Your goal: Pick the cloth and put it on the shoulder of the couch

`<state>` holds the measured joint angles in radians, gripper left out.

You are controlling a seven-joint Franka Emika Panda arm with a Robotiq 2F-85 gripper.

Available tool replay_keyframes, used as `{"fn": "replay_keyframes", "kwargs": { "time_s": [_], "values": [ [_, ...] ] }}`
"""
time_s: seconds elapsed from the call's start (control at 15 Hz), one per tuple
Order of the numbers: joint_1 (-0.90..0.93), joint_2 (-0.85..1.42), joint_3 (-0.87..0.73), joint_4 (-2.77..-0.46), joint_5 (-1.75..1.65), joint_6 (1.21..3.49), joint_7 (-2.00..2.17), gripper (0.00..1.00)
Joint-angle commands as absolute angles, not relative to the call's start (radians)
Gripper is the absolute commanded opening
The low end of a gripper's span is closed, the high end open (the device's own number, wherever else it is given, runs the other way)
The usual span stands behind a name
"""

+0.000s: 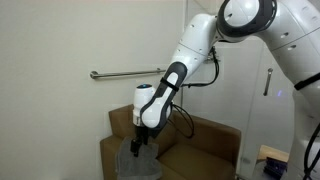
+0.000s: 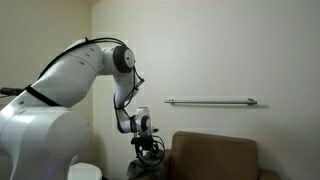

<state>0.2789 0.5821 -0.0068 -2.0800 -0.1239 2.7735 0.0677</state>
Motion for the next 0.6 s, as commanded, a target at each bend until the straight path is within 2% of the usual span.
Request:
{"fn": "replay_keyframes", "kwargs": {
  "time_s": [0.0,0.53],
  "values": [
    [0.272,0.554,0.005,-2.038,-0.134,2.605,0.082,1.0],
    [0.265,0.545,0.006,-1.916,-0.153,2.358,0.106,1.0]
  ]
}}
